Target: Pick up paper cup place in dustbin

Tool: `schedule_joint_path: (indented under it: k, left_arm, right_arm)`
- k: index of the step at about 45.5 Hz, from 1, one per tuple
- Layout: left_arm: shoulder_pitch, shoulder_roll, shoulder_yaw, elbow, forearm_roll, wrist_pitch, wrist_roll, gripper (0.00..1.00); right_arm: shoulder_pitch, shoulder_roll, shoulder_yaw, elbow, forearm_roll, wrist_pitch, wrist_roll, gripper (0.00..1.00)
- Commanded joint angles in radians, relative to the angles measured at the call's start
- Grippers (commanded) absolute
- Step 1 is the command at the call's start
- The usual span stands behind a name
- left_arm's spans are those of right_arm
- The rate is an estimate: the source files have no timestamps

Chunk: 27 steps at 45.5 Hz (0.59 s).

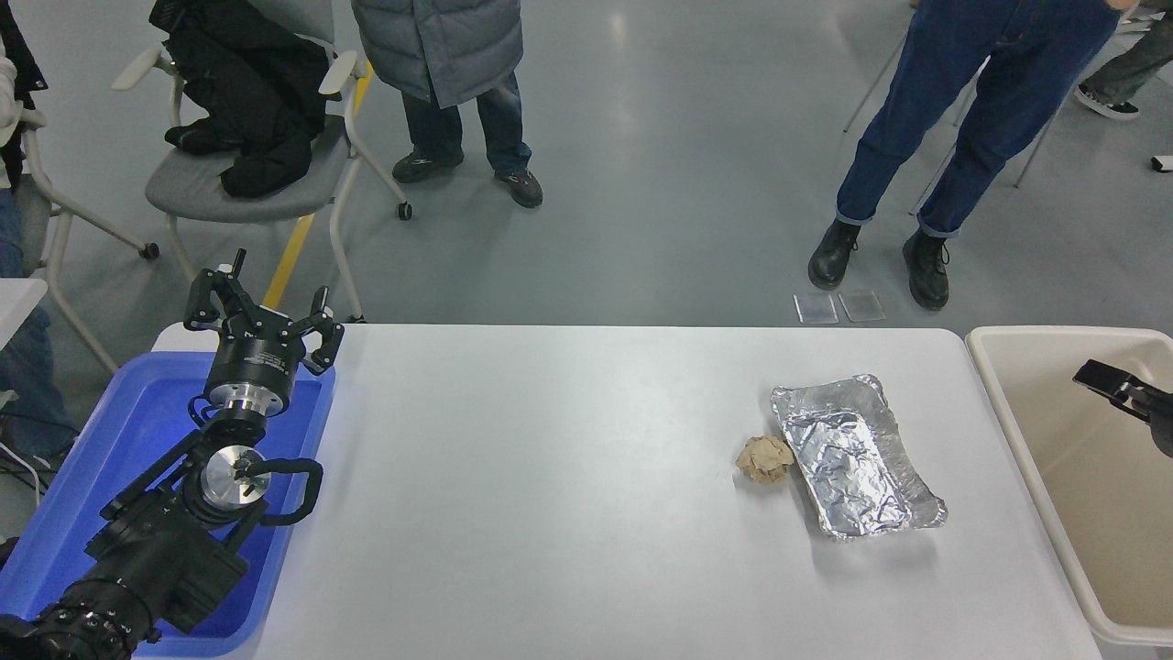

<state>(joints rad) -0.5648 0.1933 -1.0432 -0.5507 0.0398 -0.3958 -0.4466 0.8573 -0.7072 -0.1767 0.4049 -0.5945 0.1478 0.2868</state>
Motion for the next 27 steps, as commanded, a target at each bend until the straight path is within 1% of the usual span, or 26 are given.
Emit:
schedule_joint_path:
  k: [1, 7, 13, 23, 27]
  left_arm:
    - [0.000, 0.000, 0.000, 0.000, 0.000, 0.000, 0.000, 0.99]
    - [-0.001, 0.000, 0.000, 0.000, 0.000, 0.000, -0.001, 0.99]
    - [-0.001, 0.000, 0.000, 0.000, 0.000, 0.000, 0.000, 0.99]
    - [-0.001, 0.000, 0.000, 0.000, 0.000, 0.000, 0.000, 0.99]
    - [-0.001, 0.000, 0.000, 0.000, 0.000, 0.000, 0.000, 0.99]
  right_arm:
    - [0.086, -0.043, 0.000, 0.114, 0.084, 0.001, -0.005, 1.00]
    - [0.138, -0.041, 0.000, 0.129, 0.154, 0.002, -0.015, 1.00]
    - [0.193, -0.040, 0.000, 0.158, 0.232, 0.006, -0.015, 1.00]
    - [0.239, -0.037, 0.000, 0.238, 0.415, 0.007, -0.012, 1.00]
    - [0.256, -0.043, 0.003, 0.282, 0.438, 0.007, -0.009, 1.00]
